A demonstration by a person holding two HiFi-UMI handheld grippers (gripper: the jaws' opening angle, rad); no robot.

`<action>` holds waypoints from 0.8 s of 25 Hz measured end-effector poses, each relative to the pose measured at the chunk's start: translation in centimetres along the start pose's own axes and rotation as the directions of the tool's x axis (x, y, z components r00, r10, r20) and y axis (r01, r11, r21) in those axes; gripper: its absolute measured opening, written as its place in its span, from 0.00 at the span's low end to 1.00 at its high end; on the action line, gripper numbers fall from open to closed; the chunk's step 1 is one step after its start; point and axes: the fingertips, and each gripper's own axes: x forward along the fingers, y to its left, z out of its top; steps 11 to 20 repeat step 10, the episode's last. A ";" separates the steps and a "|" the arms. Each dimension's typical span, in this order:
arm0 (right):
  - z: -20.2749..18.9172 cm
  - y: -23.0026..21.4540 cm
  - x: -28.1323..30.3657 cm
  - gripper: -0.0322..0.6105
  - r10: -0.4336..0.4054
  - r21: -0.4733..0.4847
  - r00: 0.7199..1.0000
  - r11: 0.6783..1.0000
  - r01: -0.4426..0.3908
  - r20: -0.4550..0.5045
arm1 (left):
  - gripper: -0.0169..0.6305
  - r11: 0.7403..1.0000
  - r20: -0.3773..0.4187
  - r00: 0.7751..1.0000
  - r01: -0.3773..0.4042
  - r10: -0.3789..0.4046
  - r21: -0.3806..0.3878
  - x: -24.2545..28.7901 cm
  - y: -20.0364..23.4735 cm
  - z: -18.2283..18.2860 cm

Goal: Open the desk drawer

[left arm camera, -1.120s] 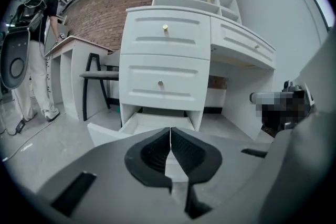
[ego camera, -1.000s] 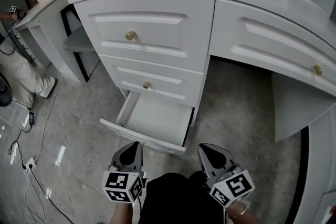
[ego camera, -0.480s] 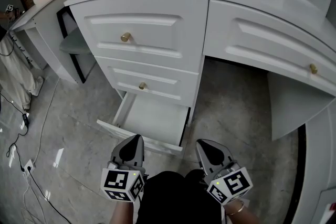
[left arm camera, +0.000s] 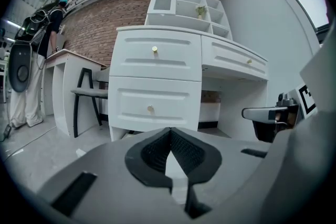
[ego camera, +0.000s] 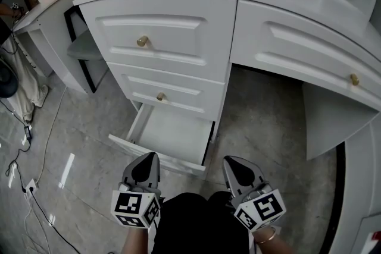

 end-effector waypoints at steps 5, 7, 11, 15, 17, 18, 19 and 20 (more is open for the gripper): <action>0.0 0.2 0.2 0.05 0.009 0.001 1.000 1.000 -0.009 0.005 | 0.04 1.000 0.017 1.000 -0.011 0.010 0.017 0.1 0.4 0.1; 0.0 0.4 0.3 0.05 0.011 0.001 1.000 1.000 -0.011 0.005 | 0.04 1.000 0.021 1.000 -0.014 0.014 0.014 0.0 0.7 0.2; 0.0 0.6 0.5 0.06 0.012 0.003 1.000 1.000 -0.012 0.006 | 0.04 1.000 0.023 1.000 -0.014 0.014 0.009 0.0 1.0 0.3; 0.0 0.6 0.5 0.06 0.012 0.003 1.000 1.000 -0.012 0.006 | 0.04 1.000 0.023 1.000 -0.014 0.014 0.009 0.0 1.0 0.3; 0.0 0.6 0.5 0.06 0.012 0.003 1.000 1.000 -0.012 0.006 | 0.04 1.000 0.023 1.000 -0.014 0.014 0.009 0.0 1.0 0.3; 0.0 0.6 0.5 0.06 0.012 0.003 1.000 1.000 -0.012 0.006 | 0.04 1.000 0.023 1.000 -0.014 0.014 0.009 0.0 1.0 0.3; 0.0 0.6 0.5 0.06 0.012 0.003 1.000 1.000 -0.012 0.006 | 0.04 1.000 0.023 1.000 -0.014 0.014 0.009 0.0 1.0 0.3; 0.0 0.6 0.5 0.06 0.012 0.003 1.000 1.000 -0.012 0.006 | 0.04 1.000 0.023 1.000 -0.014 0.014 0.009 0.0 1.0 0.3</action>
